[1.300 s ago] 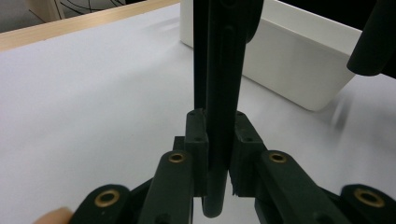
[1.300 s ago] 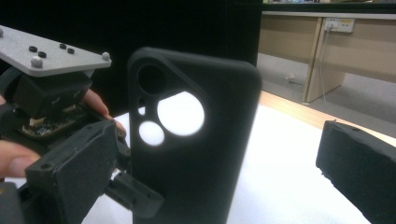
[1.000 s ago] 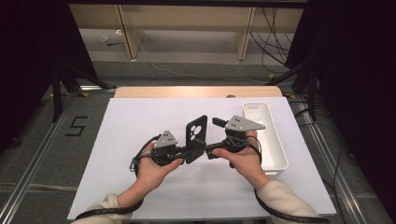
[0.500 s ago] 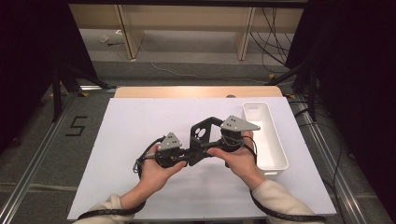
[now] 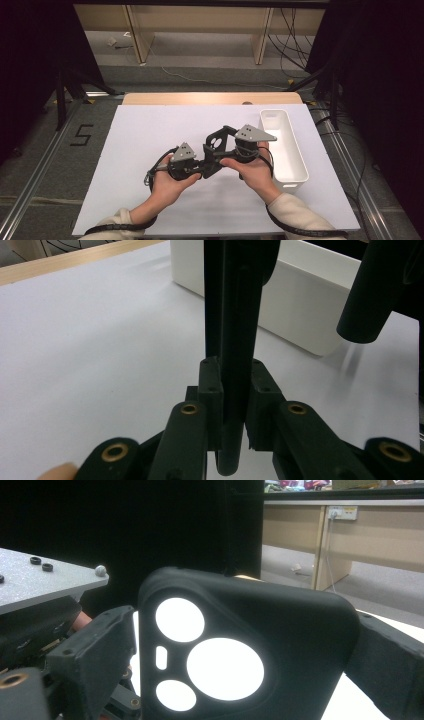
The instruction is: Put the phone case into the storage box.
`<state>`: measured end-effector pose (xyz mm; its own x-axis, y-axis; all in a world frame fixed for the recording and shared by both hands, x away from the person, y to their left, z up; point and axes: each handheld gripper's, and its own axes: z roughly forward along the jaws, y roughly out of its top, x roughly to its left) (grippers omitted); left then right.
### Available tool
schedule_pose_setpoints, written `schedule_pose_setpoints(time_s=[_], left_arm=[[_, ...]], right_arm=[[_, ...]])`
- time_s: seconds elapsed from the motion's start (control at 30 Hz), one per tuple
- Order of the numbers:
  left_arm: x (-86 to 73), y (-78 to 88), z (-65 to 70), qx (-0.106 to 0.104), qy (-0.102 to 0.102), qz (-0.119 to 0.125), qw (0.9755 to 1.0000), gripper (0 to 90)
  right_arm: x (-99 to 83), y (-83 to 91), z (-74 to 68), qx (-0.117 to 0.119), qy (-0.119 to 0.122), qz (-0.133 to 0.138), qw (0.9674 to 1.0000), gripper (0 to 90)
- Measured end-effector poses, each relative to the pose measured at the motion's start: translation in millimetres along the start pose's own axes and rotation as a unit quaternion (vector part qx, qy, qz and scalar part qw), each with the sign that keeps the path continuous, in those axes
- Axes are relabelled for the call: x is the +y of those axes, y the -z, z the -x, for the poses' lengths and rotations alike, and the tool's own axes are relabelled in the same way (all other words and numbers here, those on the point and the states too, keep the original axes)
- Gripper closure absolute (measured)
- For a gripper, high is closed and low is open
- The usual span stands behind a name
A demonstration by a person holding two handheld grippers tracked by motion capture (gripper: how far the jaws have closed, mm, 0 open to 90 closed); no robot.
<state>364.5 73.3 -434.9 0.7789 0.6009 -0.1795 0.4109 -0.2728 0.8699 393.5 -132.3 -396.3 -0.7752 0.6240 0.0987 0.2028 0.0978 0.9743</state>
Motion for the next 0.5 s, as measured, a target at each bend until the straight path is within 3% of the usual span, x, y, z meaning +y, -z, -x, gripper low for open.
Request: schedule_pose_setpoints(time_s=[0.27,0.5], left_arm=[[0.5,0.2,0.6,0.0,-0.001,0.0,1.0,79.8],[-0.1,0.0,0.9,0.0,-0.004,-0.003,1.0,79.6]], right_arm=[[-1.3,0.8,-0.3,-0.008,-0.007,0.006,0.9999,12.3],[-0.7,0.5,0.1,-0.001,-0.002,0.002,1.0,13.6]])
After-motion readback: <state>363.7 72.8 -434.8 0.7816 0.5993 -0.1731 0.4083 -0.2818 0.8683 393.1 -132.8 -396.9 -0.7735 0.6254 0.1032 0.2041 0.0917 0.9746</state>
